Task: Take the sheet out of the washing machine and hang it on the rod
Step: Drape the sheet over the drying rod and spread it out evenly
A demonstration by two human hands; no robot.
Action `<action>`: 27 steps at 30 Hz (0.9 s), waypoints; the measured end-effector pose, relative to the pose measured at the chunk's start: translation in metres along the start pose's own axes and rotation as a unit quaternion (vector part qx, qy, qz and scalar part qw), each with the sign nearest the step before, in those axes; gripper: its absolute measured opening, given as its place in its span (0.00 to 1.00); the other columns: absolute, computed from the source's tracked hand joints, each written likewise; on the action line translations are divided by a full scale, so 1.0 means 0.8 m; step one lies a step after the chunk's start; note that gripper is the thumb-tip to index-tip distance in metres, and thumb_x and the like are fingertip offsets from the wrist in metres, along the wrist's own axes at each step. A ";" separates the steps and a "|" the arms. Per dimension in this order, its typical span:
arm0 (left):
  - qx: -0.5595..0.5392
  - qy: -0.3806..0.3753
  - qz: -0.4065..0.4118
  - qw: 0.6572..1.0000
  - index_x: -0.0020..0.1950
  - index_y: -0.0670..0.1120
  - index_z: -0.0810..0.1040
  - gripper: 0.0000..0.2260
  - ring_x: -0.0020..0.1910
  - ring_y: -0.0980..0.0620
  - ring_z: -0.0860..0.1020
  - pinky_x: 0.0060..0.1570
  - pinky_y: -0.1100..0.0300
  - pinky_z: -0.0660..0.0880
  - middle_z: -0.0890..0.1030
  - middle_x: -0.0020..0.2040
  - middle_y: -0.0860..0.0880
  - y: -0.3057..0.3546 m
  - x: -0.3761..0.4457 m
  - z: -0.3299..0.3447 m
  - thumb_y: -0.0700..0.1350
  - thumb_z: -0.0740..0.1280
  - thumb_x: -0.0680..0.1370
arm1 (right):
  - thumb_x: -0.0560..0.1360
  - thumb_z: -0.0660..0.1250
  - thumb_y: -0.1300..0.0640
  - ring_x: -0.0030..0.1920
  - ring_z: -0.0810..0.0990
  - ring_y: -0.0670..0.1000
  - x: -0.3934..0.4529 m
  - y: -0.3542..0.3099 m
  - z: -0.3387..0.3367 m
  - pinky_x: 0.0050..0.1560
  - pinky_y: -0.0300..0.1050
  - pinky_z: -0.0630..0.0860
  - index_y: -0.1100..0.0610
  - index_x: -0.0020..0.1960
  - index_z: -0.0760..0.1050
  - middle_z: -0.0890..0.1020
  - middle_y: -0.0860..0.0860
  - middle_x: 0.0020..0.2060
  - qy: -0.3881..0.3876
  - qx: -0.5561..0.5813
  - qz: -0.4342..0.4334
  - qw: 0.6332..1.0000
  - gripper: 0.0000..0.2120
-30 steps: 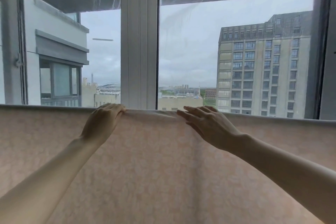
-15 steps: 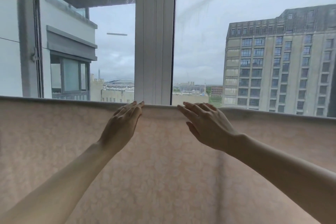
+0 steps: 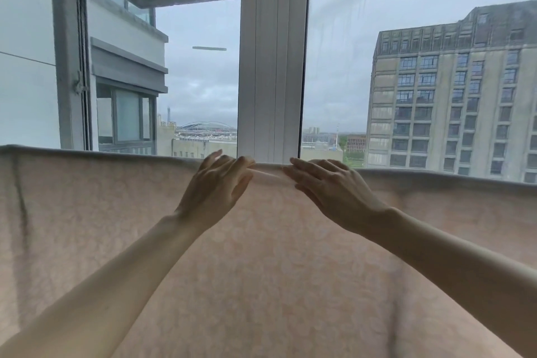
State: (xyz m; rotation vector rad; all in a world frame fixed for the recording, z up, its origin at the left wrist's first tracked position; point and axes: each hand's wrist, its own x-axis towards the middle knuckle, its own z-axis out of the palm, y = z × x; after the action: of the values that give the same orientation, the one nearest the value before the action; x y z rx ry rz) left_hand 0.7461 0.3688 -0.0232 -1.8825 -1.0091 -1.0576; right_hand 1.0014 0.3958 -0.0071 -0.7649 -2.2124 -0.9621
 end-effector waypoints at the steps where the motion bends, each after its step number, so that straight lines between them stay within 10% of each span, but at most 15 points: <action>1: 0.012 -0.012 0.003 1.000 0.59 0.44 0.76 0.12 0.48 0.49 0.80 0.65 0.47 0.70 0.83 0.49 0.49 -0.010 -0.001 -0.001 0.44 0.68 0.77 | 0.81 0.51 0.46 0.60 0.78 0.50 -0.002 0.002 0.000 0.59 0.48 0.75 0.49 0.71 0.69 0.74 0.49 0.68 0.003 0.001 -0.001 1.000 0.21; 7: 0.043 -0.025 -0.027 0.998 0.44 0.43 0.81 0.01 0.49 0.44 0.78 0.56 0.49 0.73 0.82 0.52 0.47 -0.059 -0.009 0.001 0.39 0.71 0.74 | 0.81 0.53 0.47 0.62 0.77 0.51 -0.005 0.007 0.004 0.61 0.49 0.75 0.50 0.72 0.68 0.73 0.50 0.69 -0.006 -0.016 -0.001 1.000 0.21; 14: -0.016 -0.036 -0.068 0.997 0.58 0.45 0.73 0.16 0.50 0.45 0.78 0.53 0.51 0.74 0.81 0.52 0.48 -0.066 -0.015 0.005 0.42 0.73 0.73 | 0.81 0.54 0.48 0.62 0.76 0.52 -0.004 0.001 0.006 0.60 0.51 0.75 0.50 0.72 0.67 0.73 0.50 0.69 0.004 -0.028 -0.014 1.000 0.21; 27: -0.062 0.014 -0.039 0.997 0.56 0.40 0.79 0.07 0.64 0.47 0.76 0.64 0.53 0.72 0.79 0.64 0.45 -0.064 -0.023 0.028 0.40 0.65 0.80 | 0.80 0.57 0.51 0.65 0.73 0.56 0.007 -0.002 0.017 0.64 0.58 0.71 0.54 0.75 0.62 0.72 0.55 0.68 -0.011 -0.080 -0.002 0.997 0.24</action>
State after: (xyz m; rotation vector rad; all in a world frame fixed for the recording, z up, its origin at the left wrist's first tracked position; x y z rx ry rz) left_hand 0.7016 0.4043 -0.0369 -1.9348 -1.0285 -1.2148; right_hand 0.9929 0.4073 -0.0114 -0.8486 -2.1755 -1.1488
